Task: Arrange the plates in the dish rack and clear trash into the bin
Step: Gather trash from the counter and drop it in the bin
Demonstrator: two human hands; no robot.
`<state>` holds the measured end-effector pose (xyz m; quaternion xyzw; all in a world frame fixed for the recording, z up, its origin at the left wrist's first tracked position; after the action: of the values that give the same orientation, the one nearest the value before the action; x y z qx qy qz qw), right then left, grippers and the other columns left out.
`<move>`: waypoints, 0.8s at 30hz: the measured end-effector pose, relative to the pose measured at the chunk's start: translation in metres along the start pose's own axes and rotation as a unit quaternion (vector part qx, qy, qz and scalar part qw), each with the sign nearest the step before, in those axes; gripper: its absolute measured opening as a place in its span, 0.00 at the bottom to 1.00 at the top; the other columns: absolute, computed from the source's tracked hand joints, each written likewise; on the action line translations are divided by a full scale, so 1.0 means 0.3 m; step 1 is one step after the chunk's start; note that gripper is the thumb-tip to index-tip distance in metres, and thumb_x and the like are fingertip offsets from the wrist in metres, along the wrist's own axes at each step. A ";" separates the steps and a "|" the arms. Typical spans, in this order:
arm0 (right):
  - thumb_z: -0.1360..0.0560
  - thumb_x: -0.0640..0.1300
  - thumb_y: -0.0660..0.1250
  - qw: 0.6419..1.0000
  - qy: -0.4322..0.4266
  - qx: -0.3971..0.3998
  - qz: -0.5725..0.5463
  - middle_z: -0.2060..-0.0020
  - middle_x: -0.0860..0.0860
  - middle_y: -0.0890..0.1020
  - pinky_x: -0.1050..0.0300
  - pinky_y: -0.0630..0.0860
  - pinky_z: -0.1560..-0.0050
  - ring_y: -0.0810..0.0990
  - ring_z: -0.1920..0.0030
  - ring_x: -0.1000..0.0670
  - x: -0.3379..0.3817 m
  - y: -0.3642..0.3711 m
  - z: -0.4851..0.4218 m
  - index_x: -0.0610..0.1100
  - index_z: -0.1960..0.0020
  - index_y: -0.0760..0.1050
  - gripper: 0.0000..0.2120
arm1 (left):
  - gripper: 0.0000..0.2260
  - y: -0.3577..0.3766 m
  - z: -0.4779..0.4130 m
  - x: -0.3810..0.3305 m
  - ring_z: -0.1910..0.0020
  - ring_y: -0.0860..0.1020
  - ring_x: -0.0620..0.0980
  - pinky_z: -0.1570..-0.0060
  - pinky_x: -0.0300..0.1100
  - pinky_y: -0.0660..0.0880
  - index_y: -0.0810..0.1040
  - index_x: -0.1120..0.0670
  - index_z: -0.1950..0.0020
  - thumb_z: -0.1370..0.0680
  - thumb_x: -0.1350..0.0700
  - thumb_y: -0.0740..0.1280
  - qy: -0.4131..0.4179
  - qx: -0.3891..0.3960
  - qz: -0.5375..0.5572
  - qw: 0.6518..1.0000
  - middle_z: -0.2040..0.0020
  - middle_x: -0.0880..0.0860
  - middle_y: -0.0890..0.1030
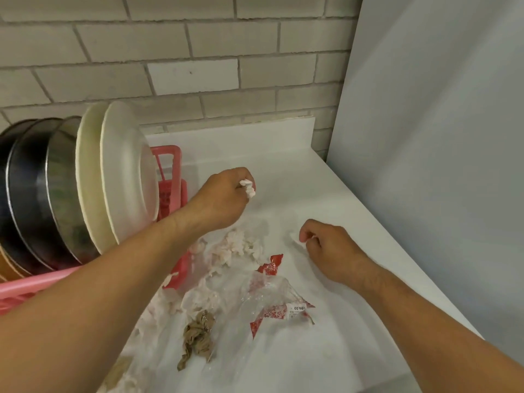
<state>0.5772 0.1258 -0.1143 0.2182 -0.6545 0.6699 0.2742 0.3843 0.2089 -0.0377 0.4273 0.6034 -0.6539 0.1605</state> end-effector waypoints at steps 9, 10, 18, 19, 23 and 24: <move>0.24 0.41 0.60 0.994 0.014 -0.076 -0.078 0.56 0.56 0.78 0.71 0.67 0.64 0.77 0.57 0.57 0.040 -0.027 0.038 0.46 0.60 0.76 0.09 | 0.30 -0.021 0.265 -0.112 0.49 0.75 0.40 0.52 0.41 0.71 0.74 0.35 0.48 0.42 0.20 0.60 -0.047 0.260 -0.133 0.955 0.49 0.38 0.76; 0.25 0.46 0.63 0.994 0.014 -0.083 -0.074 0.56 0.56 0.78 0.69 0.67 0.64 0.76 0.57 0.56 0.042 -0.027 0.048 0.47 0.60 0.75 0.06 | 0.38 -0.001 0.287 -0.121 0.45 0.74 0.42 0.50 0.42 0.71 0.70 0.35 0.41 0.46 0.19 0.61 -0.052 0.296 -0.195 0.934 0.45 0.39 0.73; 0.20 0.51 0.60 0.996 0.025 -0.088 -0.007 0.59 0.57 0.75 0.69 0.66 0.69 0.75 0.61 0.58 0.039 -0.031 0.160 0.53 0.50 0.69 0.03 | 0.18 0.193 0.412 -0.060 0.48 0.75 0.51 0.49 0.45 0.75 0.74 0.50 0.39 0.24 0.42 0.64 0.023 0.320 -0.327 0.889 0.43 0.51 0.75; 0.20 0.51 0.57 0.996 0.020 -0.082 -0.004 0.58 0.57 0.76 0.70 0.67 0.68 0.75 0.61 0.58 0.037 -0.031 0.172 0.54 0.49 0.70 0.04 | 0.16 0.190 0.412 -0.069 0.50 0.75 0.51 0.50 0.46 0.75 0.75 0.52 0.42 0.23 0.43 0.62 0.036 0.302 -0.304 0.903 0.46 0.51 0.73; 0.19 0.41 0.54 0.995 0.042 -0.088 -0.030 0.57 0.53 0.81 0.74 0.66 0.71 0.76 0.61 0.60 0.022 -0.057 0.209 0.50 0.47 0.75 0.12 | 0.10 0.129 0.396 -0.136 0.52 0.74 0.50 0.49 0.49 0.74 0.73 0.54 0.47 0.22 0.48 0.61 0.089 0.215 -0.229 0.945 0.50 0.50 0.72; 0.20 0.38 0.54 0.994 0.050 -0.092 -0.040 0.56 0.53 0.81 0.75 0.67 0.72 0.76 0.60 0.61 0.019 -0.064 0.217 0.48 0.46 0.76 0.13 | 0.09 0.111 0.396 -0.148 0.54 0.75 0.49 0.52 0.48 0.76 0.72 0.53 0.46 0.22 0.50 0.60 0.093 0.197 -0.218 0.951 0.52 0.50 0.74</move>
<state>0.5810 0.0612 -0.0928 0.1842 -0.6898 0.6051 0.3525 0.3910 0.0780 -0.0371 0.3678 0.5529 -0.7362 -0.1304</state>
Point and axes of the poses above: each hand's wrist, its own z-axis away from the middle knuckle, its own y-axis out of the palm, x = y × z, the point moved 4 cm from there along -z, towards the middle knuckle
